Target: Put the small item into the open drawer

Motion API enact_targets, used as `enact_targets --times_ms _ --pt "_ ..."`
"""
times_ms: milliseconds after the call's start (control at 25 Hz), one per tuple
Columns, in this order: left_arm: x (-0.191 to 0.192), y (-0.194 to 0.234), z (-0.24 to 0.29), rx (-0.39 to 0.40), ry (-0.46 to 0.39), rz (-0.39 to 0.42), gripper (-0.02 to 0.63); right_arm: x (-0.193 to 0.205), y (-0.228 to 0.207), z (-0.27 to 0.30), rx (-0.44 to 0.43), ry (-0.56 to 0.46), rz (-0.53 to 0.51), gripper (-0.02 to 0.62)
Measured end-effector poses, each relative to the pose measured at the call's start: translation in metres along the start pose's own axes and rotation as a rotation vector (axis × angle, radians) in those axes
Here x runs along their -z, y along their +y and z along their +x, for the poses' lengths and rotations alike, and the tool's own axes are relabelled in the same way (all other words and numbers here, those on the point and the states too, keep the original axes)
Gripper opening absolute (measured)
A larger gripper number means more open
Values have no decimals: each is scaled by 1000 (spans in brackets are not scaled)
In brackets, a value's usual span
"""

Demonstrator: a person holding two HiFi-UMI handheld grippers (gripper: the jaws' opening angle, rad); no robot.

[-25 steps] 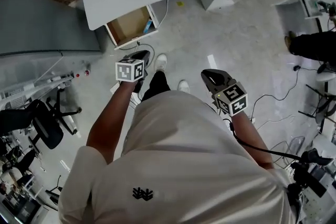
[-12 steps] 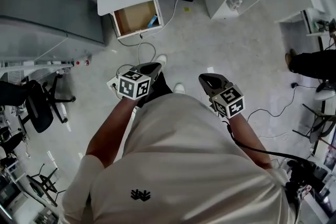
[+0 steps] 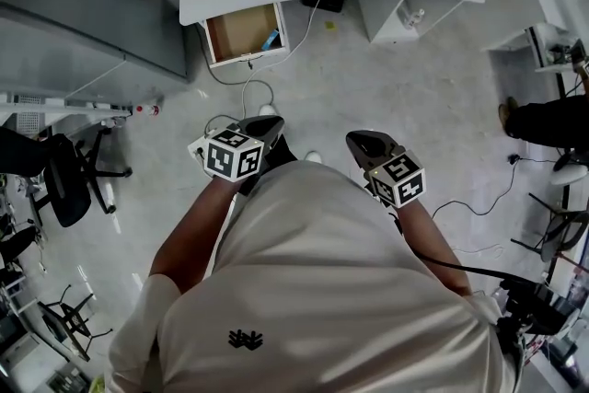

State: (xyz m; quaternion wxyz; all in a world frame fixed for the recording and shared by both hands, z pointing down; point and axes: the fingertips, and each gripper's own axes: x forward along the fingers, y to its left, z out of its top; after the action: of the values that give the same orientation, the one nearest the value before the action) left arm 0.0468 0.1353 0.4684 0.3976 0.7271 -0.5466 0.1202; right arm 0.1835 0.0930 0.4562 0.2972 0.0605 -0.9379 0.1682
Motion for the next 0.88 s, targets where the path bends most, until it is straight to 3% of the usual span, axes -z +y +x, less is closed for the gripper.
enact_targets --times_ms 880 --pt "9 -9 -20 -10 -40 2 29 1 27 1 -24 -8 -37 32"
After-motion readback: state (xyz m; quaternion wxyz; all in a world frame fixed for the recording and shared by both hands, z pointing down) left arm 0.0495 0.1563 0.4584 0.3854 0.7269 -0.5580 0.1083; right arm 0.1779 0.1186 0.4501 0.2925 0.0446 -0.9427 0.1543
